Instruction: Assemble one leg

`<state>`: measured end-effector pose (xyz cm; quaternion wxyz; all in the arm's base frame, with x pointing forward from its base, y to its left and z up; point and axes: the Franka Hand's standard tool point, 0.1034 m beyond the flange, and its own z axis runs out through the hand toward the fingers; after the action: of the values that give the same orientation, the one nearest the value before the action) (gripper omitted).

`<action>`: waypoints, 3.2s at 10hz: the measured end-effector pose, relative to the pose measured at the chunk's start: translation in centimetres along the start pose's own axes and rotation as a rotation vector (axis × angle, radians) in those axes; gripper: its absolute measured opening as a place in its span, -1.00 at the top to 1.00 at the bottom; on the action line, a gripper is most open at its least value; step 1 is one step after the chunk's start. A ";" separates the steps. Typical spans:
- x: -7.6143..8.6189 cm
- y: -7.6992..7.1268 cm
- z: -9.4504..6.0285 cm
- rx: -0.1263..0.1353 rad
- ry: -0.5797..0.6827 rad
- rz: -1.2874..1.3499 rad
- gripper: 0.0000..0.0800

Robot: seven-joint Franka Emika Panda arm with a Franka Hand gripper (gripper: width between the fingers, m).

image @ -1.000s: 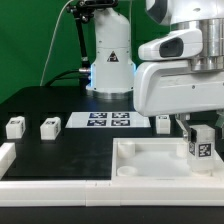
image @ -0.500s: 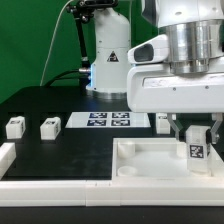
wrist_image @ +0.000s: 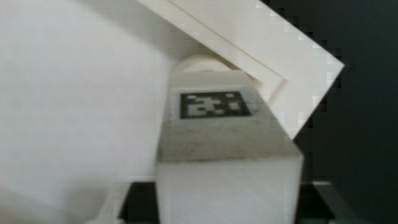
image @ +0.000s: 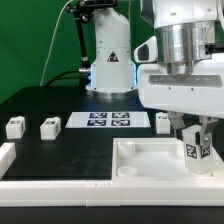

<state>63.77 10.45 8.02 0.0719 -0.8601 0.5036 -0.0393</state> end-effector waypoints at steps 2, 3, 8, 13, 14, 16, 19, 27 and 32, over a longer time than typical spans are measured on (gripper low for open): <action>-0.1 0.0 0.0 0.000 -0.001 -0.010 -0.39; -0.1 -0.1 0.0 0.002 0.000 -0.047 -0.55; -1.0 -0.3 -0.3 -0.046 -0.028 -0.643 -0.62; -0.8 -0.4 -0.4 -0.043 -0.034 -1.140 -0.62; -0.8 -0.4 -0.4 -0.046 -0.034 -1.229 -0.62; -0.6 -0.4 -0.4 -0.048 -0.032 -1.273 -0.27; -0.7 -0.4 -0.4 -0.048 -0.031 -1.238 0.27; -1.1 -0.3 -0.3 -0.043 -0.017 -0.207 0.27; -1.3 -0.3 -0.2 -0.042 -0.021 0.250 0.27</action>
Offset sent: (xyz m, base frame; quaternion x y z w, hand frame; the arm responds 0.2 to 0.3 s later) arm -0.0010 0.0035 -0.0004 0.0069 0.0165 -0.0694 0.9974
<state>63.39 11.70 8.26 0.0635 -0.7924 0.6066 -0.0104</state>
